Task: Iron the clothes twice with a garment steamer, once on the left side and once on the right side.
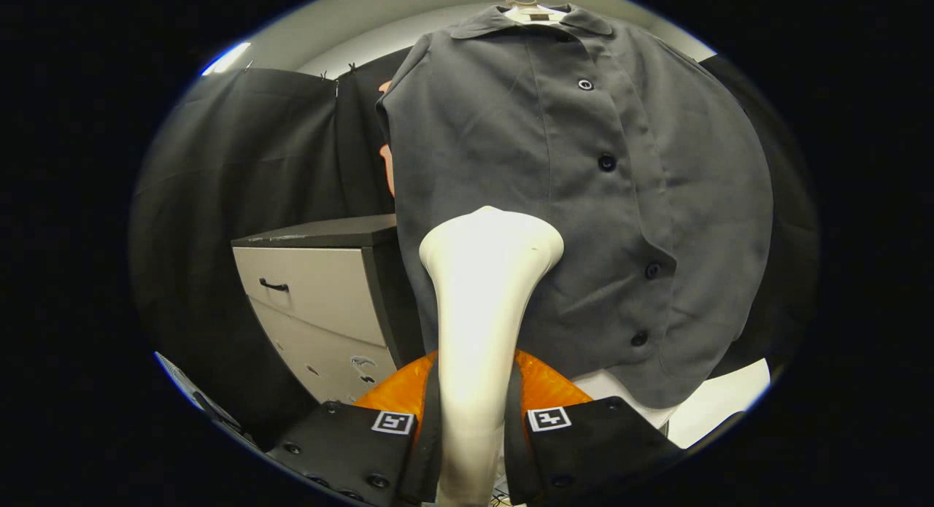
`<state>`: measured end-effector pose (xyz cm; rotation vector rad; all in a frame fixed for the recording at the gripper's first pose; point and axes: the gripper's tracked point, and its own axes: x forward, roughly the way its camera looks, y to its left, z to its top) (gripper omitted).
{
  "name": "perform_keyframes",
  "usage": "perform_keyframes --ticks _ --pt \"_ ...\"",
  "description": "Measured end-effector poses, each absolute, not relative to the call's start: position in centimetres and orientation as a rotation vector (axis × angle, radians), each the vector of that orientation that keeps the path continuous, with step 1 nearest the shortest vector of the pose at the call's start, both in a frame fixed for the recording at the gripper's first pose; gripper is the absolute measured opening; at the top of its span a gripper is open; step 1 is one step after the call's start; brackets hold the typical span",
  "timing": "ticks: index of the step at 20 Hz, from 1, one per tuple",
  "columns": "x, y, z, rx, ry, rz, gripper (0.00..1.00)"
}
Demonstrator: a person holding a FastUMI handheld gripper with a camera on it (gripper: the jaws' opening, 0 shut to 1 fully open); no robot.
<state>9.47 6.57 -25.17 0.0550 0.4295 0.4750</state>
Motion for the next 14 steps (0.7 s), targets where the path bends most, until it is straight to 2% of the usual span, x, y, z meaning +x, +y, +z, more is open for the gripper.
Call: perform_keyframes --ticks 8,14 --pt "7.3 6.2 -29.3 0.033 0.512 0.468 0.43" --pt "6.6 6.5 -26.0 0.015 0.462 0.513 0.43"
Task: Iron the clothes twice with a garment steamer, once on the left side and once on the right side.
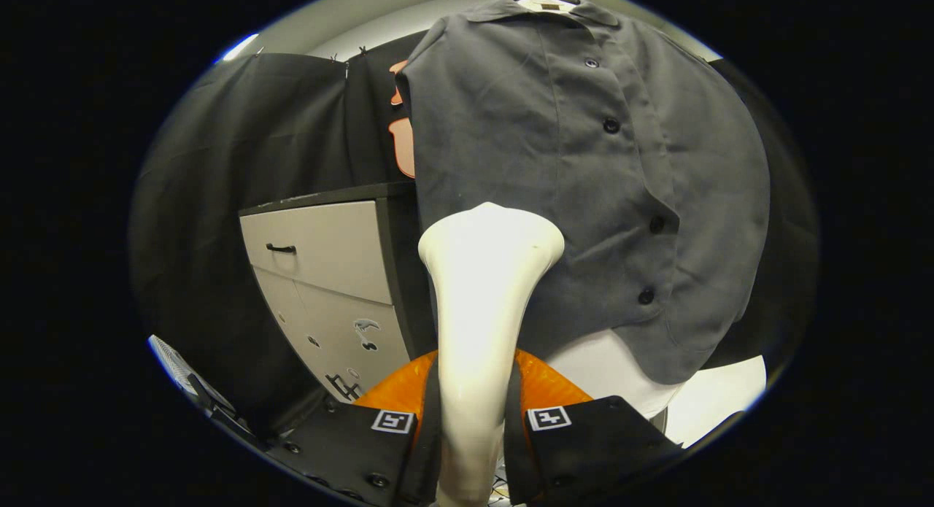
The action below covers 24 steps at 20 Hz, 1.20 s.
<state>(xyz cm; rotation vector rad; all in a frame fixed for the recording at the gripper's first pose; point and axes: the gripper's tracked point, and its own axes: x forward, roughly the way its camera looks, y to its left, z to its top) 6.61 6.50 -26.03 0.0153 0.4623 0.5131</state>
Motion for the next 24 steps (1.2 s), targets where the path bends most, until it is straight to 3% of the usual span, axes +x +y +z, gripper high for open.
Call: perform_keyframes --ticks 13,24 --pt "10.1 2.2 -5.7 0.107 0.099 0.516 0.42" --pt "18.1 -8.3 -1.0 0.042 0.025 0.321 0.42"
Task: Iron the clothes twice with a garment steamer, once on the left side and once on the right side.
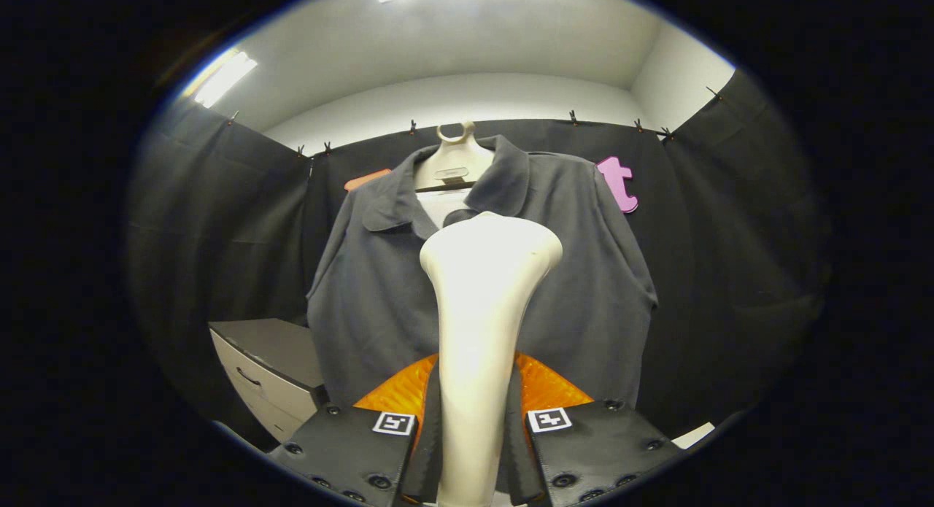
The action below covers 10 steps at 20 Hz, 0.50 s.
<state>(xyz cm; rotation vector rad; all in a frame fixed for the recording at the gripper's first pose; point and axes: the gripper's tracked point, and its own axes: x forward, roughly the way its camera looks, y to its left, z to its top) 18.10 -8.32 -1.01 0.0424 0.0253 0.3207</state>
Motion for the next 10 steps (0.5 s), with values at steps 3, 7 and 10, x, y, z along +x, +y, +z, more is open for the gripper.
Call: perform_keyframes --ticks 3,7,10 --pt "20.1 -10.2 -1.0 0.047 0.037 0.276 0.42" --pt "22.3 -11.6 -2.3 0.051 0.074 0.239 0.42" --pt "23.3 -11.9 -3.2 0.068 0.098 0.228 0.42"
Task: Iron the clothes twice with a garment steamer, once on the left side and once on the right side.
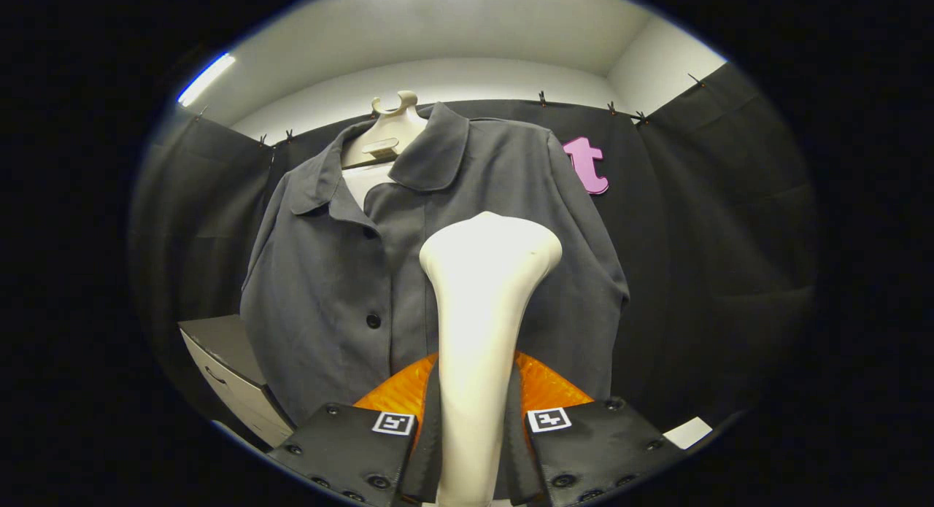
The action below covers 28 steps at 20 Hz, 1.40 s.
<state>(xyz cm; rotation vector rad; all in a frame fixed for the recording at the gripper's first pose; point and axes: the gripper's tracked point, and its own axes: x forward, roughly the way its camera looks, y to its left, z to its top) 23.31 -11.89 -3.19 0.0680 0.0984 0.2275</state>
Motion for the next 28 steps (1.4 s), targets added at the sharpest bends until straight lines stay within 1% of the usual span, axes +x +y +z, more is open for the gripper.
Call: perform_keyframes --ticks 9,28 --pt "23.2 -12.2 -4.6 0.060 0.112 0.216 0.42" --pt "18.1 -13.7 -16.0 0.090 0.297 0.190 0.42"
